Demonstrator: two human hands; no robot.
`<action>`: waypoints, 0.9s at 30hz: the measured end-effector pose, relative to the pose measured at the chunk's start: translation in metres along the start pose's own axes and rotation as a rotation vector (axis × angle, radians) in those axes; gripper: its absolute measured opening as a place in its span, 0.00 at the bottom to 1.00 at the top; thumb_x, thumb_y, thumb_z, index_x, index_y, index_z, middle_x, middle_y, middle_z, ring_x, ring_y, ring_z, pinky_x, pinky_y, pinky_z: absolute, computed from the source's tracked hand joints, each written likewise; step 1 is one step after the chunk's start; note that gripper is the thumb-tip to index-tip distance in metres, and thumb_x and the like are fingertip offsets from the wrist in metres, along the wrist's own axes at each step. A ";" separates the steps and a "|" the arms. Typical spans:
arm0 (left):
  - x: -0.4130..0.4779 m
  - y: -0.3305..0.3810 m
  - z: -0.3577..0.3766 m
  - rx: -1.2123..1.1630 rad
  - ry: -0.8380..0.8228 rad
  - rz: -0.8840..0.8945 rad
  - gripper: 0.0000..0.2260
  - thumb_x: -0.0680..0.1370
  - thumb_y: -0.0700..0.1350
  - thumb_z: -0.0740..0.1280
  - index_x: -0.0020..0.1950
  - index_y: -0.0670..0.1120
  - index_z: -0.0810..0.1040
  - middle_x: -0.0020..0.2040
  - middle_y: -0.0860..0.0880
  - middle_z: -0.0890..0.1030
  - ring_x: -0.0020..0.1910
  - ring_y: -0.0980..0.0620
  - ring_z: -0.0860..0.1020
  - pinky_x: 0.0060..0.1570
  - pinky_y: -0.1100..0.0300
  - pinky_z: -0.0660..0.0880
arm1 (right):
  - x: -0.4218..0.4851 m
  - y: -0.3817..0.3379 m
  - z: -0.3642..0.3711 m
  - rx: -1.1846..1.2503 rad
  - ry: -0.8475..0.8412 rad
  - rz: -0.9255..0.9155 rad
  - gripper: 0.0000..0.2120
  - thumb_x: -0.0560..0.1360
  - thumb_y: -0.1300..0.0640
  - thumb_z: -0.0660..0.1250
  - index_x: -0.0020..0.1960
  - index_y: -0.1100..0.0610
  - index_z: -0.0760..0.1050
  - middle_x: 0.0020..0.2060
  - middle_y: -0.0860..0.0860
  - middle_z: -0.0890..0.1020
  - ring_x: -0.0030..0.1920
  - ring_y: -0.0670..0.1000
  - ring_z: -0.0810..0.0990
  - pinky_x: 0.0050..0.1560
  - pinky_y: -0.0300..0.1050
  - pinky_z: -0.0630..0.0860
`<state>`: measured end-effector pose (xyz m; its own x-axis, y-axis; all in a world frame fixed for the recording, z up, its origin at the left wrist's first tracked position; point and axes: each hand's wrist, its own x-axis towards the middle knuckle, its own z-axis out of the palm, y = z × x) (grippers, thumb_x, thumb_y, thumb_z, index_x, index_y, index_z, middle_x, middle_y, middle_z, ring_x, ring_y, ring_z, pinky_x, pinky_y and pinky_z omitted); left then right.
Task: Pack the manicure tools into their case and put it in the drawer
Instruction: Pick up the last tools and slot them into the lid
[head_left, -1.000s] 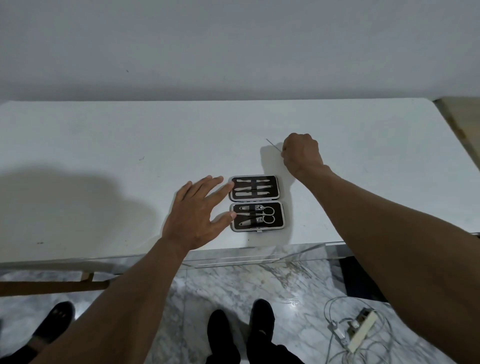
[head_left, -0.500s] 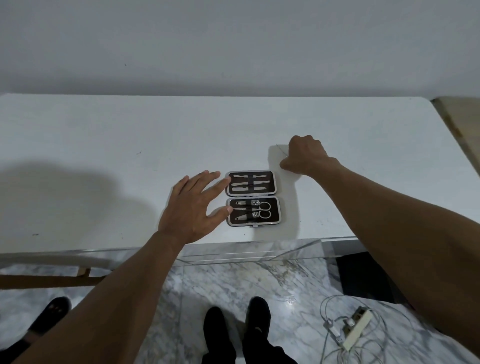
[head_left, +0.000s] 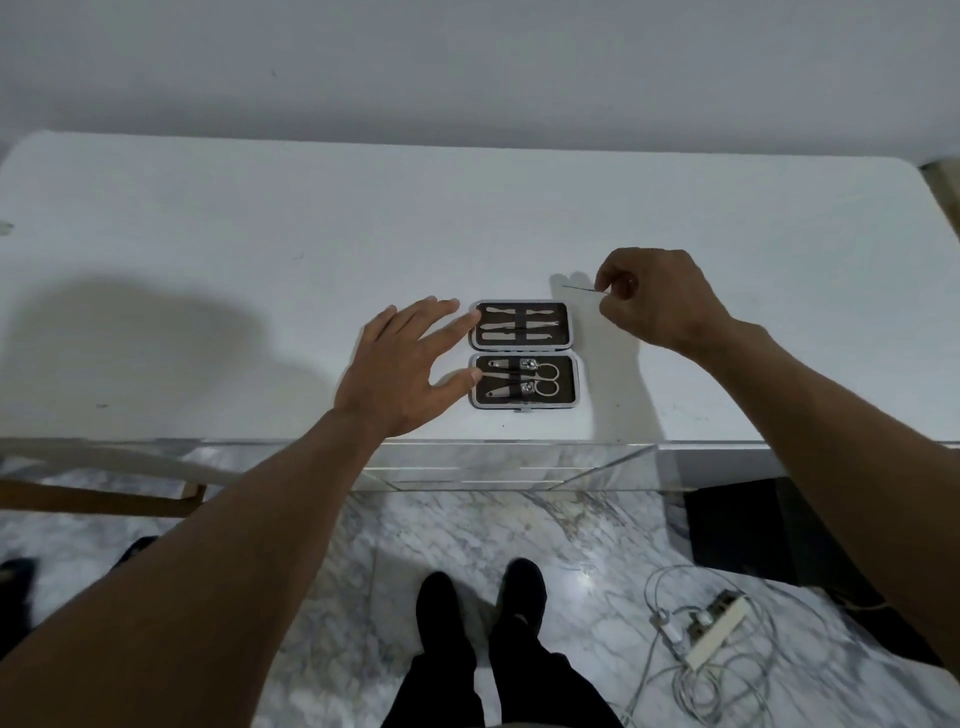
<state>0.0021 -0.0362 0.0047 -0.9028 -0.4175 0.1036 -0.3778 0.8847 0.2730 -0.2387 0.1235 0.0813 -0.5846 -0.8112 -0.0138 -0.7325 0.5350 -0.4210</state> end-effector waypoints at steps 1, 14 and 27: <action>0.000 0.000 0.000 0.001 0.001 0.001 0.28 0.77 0.66 0.54 0.76 0.58 0.63 0.75 0.54 0.67 0.76 0.53 0.61 0.74 0.47 0.56 | -0.002 -0.002 -0.001 0.005 -0.005 -0.045 0.10 0.69 0.64 0.64 0.47 0.57 0.81 0.35 0.49 0.79 0.38 0.52 0.76 0.45 0.43 0.73; 0.001 -0.001 0.001 -0.003 0.006 0.003 0.28 0.77 0.66 0.54 0.75 0.58 0.64 0.75 0.54 0.66 0.76 0.53 0.60 0.74 0.48 0.54 | -0.009 -0.008 0.011 -0.123 -0.119 -0.205 0.13 0.73 0.66 0.62 0.52 0.58 0.83 0.48 0.57 0.85 0.47 0.59 0.81 0.49 0.47 0.75; 0.001 -0.001 0.000 -0.017 0.012 0.000 0.28 0.77 0.66 0.54 0.75 0.58 0.64 0.75 0.54 0.67 0.76 0.53 0.61 0.74 0.48 0.55 | -0.004 -0.020 0.020 -0.154 -0.143 -0.198 0.14 0.74 0.64 0.60 0.52 0.57 0.83 0.46 0.58 0.83 0.47 0.61 0.79 0.48 0.48 0.73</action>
<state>0.0016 -0.0373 0.0050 -0.9002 -0.4201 0.1150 -0.3743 0.8811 0.2892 -0.2147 0.1117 0.0711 -0.3782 -0.9225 -0.0773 -0.8780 0.3839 -0.2860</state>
